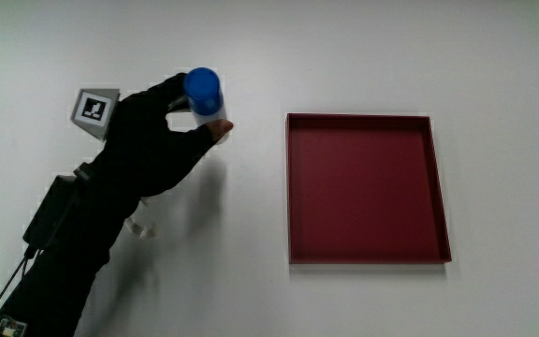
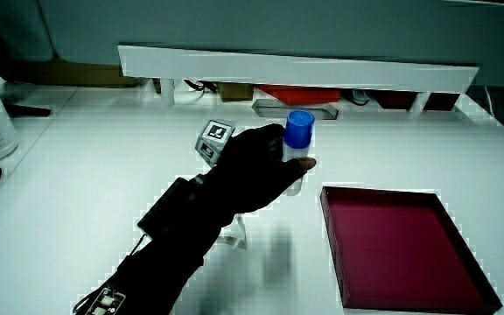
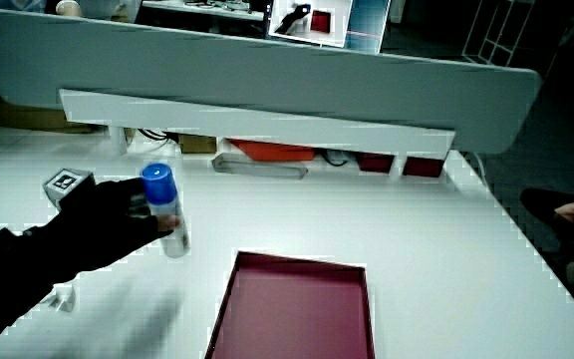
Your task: Place glue on desk
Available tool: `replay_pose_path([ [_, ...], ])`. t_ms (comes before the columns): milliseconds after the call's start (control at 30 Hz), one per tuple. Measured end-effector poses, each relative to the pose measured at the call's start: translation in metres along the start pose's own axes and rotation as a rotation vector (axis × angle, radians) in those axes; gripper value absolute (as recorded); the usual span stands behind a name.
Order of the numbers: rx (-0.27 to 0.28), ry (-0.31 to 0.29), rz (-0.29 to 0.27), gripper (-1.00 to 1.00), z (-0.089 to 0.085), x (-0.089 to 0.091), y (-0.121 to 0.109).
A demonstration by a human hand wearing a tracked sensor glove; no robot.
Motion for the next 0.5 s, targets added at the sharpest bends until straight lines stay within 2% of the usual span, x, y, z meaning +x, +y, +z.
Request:
replay_pose_path([
  [167, 0.036, 0.031, 0.046, 0.0, 0.009, -0.023, -0.003],
  [200, 0.039, 0.03, 0.038, 0.0, 0.01, -0.026, -0.004],
  [300, 0.054, 0.054, 0.086, 0.0, 0.013, -0.04, -0.006],
  [333, 0.057, 0.034, 0.075, 0.0, 0.013, -0.043, -0.007],
  [433, 0.058, 0.045, 0.097, 0.0, 0.013, -0.046, -0.008],
  [467, 0.055, 0.061, 0.086, 0.0, 0.013, -0.049, -0.008],
  [500, 0.054, 0.071, 0.107, 0.0, 0.012, -0.05, -0.009],
])
